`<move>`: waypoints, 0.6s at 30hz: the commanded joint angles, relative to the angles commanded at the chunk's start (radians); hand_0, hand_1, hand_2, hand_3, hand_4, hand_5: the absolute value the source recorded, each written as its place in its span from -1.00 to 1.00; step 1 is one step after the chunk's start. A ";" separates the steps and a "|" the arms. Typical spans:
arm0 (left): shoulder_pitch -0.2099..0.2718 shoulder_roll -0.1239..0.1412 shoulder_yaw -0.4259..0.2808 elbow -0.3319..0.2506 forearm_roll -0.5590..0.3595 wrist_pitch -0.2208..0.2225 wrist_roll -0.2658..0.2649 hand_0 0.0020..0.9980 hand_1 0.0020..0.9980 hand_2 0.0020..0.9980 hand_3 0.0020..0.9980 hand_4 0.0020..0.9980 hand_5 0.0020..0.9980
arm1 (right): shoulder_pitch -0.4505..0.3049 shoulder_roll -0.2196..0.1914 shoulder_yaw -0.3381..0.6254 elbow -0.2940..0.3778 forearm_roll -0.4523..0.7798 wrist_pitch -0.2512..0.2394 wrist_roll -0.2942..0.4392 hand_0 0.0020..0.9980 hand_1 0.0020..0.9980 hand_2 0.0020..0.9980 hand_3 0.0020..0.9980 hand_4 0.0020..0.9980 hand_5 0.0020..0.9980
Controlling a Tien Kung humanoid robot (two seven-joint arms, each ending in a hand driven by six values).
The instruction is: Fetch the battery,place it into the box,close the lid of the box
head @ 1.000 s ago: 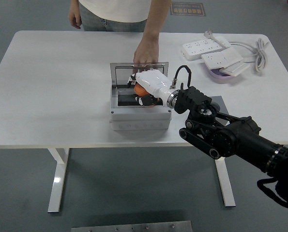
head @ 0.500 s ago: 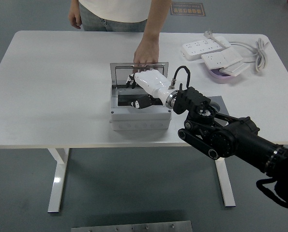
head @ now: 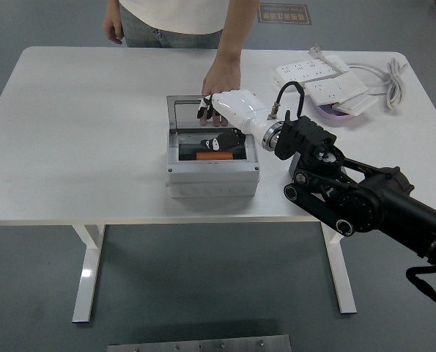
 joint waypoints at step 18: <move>-0.006 0.001 -0.007 0.000 0.015 -0.001 0.006 0.29 0.43 0.14 0.12 0.20 -0.91 | 0.019 0.015 0.125 -0.067 0.238 0.025 0.022 0.54 0.42 0.44 0.44 0.90 1.00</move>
